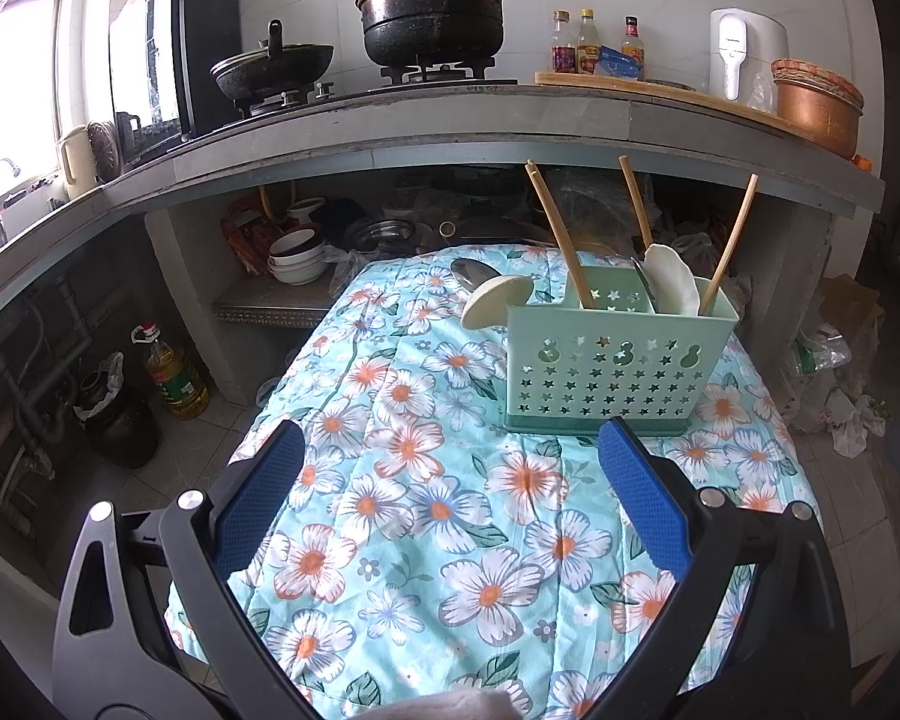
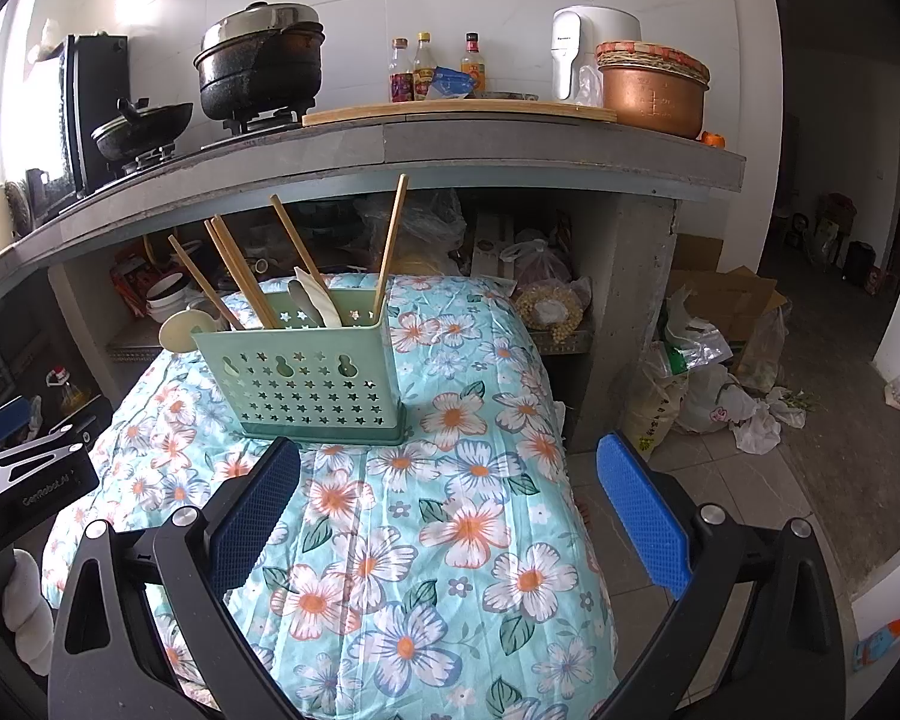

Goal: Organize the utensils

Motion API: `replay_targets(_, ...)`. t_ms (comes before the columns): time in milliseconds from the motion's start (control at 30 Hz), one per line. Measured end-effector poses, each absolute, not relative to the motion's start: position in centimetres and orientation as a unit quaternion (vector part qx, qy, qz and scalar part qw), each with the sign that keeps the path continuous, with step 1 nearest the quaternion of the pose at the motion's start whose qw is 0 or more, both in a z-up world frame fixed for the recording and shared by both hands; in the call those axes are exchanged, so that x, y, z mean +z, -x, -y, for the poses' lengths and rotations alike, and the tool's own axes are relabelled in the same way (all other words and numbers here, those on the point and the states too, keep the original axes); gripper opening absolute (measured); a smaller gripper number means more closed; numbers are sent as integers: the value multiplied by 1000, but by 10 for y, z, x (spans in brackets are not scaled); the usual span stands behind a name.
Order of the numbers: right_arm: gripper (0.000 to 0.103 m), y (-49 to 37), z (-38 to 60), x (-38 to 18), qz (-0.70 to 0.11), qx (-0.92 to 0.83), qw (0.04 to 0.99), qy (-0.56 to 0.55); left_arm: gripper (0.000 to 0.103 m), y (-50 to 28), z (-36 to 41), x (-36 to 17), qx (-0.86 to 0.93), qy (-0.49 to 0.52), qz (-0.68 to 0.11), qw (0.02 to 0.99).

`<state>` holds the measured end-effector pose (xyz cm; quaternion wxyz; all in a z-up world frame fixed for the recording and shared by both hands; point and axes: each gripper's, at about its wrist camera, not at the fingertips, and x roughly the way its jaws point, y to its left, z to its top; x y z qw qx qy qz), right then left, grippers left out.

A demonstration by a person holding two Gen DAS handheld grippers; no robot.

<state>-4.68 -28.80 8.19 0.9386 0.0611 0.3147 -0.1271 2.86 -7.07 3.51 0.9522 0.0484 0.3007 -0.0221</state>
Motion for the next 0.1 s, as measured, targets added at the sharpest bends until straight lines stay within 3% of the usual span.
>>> replay_targets(100, 97, 47, 288, 82, -315, -127, 939, -61, 95, -29, 70, 35, -23, -49, -301, 952)
